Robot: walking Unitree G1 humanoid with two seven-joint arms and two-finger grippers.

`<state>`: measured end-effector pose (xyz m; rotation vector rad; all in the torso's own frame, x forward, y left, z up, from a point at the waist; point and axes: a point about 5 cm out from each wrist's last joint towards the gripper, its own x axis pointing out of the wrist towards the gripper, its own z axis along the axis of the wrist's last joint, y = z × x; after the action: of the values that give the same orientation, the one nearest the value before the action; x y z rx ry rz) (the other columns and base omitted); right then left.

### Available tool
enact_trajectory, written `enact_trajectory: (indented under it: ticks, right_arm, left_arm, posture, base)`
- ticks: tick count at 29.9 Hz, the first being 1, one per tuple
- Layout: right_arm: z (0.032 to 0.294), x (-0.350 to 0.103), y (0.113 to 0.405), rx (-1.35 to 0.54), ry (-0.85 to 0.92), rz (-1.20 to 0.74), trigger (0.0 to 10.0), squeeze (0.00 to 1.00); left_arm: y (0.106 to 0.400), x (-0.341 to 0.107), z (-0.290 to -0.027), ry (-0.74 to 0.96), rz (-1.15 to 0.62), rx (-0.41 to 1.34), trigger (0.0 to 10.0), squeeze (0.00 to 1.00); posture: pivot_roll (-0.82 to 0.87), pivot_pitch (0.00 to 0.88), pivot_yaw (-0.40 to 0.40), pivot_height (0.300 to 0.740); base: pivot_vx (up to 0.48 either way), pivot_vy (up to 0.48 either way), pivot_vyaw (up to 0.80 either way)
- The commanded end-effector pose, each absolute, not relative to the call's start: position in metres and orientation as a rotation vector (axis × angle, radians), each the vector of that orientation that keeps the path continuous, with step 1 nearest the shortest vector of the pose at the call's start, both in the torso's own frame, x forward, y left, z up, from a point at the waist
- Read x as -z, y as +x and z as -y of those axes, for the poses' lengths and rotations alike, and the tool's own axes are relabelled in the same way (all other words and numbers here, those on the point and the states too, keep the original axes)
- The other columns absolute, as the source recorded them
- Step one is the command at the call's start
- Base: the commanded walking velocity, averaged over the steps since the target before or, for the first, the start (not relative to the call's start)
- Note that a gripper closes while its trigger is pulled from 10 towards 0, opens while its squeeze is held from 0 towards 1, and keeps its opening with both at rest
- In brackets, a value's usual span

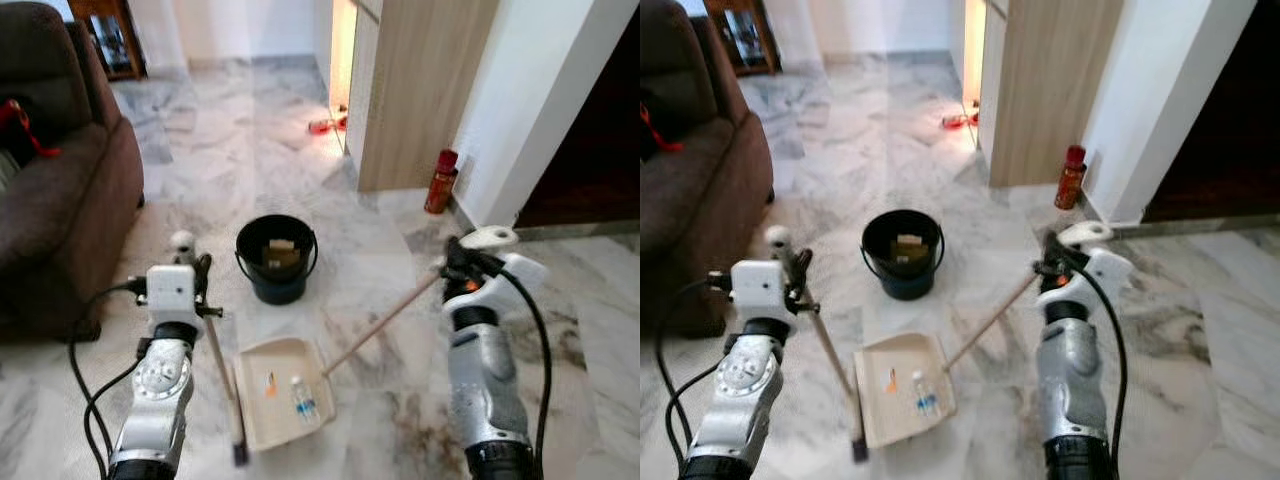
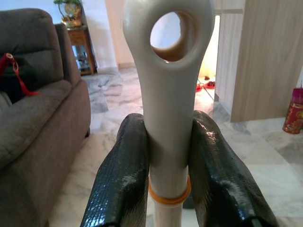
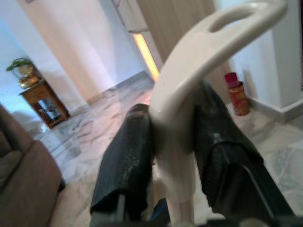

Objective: Sweep floor

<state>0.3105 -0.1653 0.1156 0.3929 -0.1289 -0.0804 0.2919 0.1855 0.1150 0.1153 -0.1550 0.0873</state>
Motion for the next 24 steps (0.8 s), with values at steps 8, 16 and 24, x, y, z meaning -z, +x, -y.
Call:
enact_trajectory:
  ticks: [8, 16, 24]
  right_arm:
    - [0.179, -0.143, 0.317, 0.133, 0.417, 0.231, 10.0, 0.0]
    - [0.177, -0.167, 0.32, 0.116, 0.441, 0.321, 10.0, 0.0]
    - [0.171, -0.207, 0.322, 0.084, 0.474, 0.459, 10.0, 0.0]
  left_arm:
    - [0.295, -0.127, -0.184, 0.148, 0.21, -0.086, 10.0, 0.0]
    - [0.295, -0.128, -0.183, 0.171, 0.214, -0.085, 10.0, 0.0]
    - [0.295, -0.129, -0.184, 0.174, 0.222, -0.089, 10.0, 0.0]
  posture:
    - [0.01, 0.0, 0.013, 0.74]
    - [0.01, 0.0, 0.012, 0.74]
    - [0.01, 0.0, 0.016, 0.74]
  base:
    - [0.0, 0.0, 0.0]
    - [0.0, 0.0, 0.0]
    - [0.0, 0.0, 0.0]
